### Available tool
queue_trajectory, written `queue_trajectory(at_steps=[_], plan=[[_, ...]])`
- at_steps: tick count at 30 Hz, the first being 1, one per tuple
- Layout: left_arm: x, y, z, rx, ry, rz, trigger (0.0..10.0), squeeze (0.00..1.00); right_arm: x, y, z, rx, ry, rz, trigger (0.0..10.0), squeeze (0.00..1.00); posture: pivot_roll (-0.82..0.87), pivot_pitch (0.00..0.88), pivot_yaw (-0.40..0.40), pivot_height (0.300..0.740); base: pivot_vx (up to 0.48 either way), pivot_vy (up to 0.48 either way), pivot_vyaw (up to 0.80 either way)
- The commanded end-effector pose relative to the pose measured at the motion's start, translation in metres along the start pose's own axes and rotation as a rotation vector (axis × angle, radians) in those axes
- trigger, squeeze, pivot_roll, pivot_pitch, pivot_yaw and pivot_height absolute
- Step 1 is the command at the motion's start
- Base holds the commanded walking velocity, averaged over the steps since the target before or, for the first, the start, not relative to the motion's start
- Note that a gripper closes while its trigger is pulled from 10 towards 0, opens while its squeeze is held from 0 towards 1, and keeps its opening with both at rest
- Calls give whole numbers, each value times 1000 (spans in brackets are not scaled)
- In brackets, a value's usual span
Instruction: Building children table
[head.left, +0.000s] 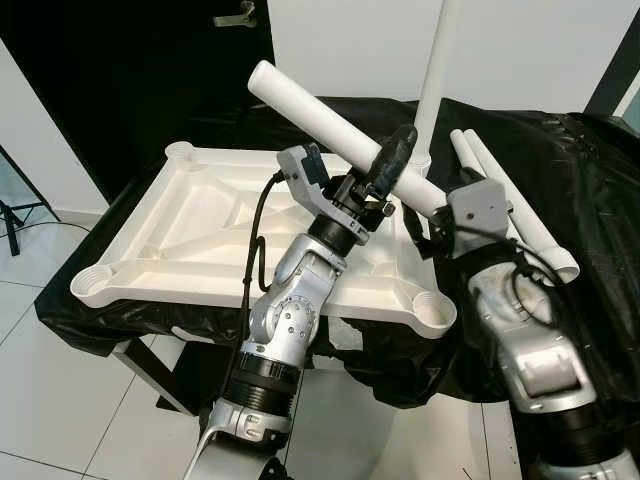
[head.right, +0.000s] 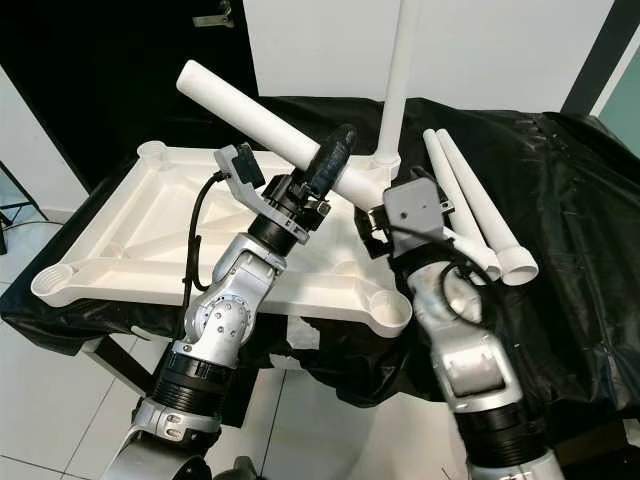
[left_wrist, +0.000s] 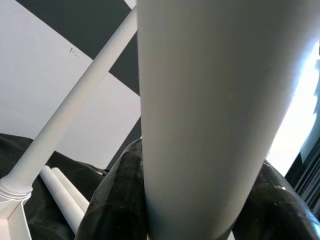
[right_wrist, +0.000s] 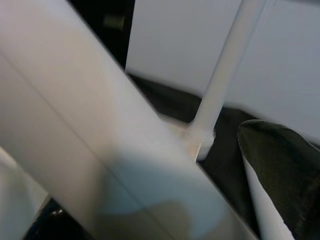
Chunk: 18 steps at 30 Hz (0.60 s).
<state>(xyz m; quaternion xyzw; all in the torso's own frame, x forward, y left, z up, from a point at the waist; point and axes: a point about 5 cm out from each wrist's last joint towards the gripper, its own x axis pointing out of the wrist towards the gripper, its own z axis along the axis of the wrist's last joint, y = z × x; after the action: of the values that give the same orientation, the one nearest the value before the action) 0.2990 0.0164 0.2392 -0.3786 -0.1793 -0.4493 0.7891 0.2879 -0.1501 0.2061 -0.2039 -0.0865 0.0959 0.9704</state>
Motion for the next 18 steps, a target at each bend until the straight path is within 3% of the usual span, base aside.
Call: queue_trajectory(at_steps=[1,2,5,8,9,10,11,18], plan=[[7,-16,-5,-36,-16,-137,0,0,-2,-3,-5,31,61,57,10000,0,105,0,17,740,0,0,0],[7,-16,-5,-36,-16,-137,0,0,-2,-3,-5,31,61,57,10000,0,105,0,17,740,0,0,0],[6,-16,-5,-25,-8,-138,0,0,-14,-5,-13,33,176,217,10000,0,107,0,17,740,0,0,0],[6,-16,-5,-22,-6,-138,0,0,-19,-5,-16,33,207,263,10000,0,107,0,17,740,0,0,0],[6,-16,-5,-21,-5,-138,0,0,-22,-3,-18,28,223,292,4118,0,105,0,18,740,0,0,0],[6,-16,-5,-21,-5,-138,0,0,-22,-3,-18,28,223,292,4118,0,105,0,18,740,0,0,0],[6,-16,-5,-21,-6,-138,0,0,-25,-2,-20,20,234,316,0,0,105,0,18,740,0,0,0],[8,-16,-4,-21,-11,-138,0,0,-25,3,-22,33,247,332,0,0,112,0,17,740,0,0,0]])
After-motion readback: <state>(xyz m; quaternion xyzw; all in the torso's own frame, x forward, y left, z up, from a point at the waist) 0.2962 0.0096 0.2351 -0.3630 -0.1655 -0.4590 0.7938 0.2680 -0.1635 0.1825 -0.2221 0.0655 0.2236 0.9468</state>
